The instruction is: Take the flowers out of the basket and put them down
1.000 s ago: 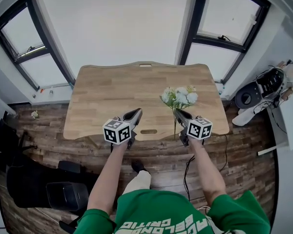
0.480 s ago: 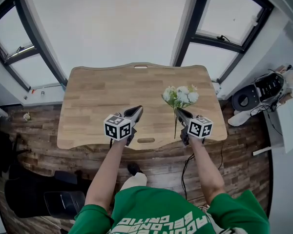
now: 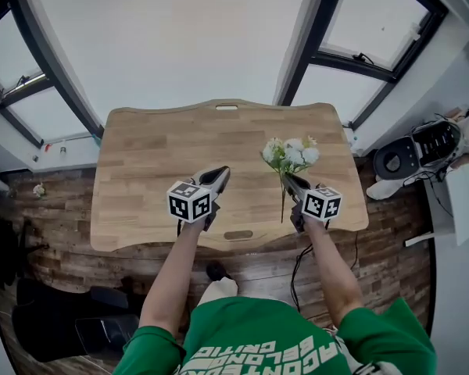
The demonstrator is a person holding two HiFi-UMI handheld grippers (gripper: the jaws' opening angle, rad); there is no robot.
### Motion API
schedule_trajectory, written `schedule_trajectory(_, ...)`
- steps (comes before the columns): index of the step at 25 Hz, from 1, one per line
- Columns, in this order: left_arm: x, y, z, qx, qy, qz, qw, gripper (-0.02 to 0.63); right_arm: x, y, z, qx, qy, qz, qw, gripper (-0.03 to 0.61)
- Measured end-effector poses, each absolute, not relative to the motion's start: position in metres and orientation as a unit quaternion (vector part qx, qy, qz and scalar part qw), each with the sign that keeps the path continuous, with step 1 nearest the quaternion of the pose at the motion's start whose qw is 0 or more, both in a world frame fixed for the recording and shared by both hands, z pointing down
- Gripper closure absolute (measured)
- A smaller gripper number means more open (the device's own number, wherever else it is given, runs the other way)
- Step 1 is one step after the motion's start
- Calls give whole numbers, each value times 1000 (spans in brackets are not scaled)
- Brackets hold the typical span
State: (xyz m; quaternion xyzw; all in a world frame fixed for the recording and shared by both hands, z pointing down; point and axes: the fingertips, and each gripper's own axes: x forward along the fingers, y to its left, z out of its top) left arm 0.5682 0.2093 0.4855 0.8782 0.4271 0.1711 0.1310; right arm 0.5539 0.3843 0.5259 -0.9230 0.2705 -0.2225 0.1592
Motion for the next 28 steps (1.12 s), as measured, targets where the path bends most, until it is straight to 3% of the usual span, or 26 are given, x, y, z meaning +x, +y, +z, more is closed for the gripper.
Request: schedule_trajectory(28, 664, 242, 516, 880, 389, 231, 147, 597, 665, 387, 558, -898, 305, -264, 173, 565)
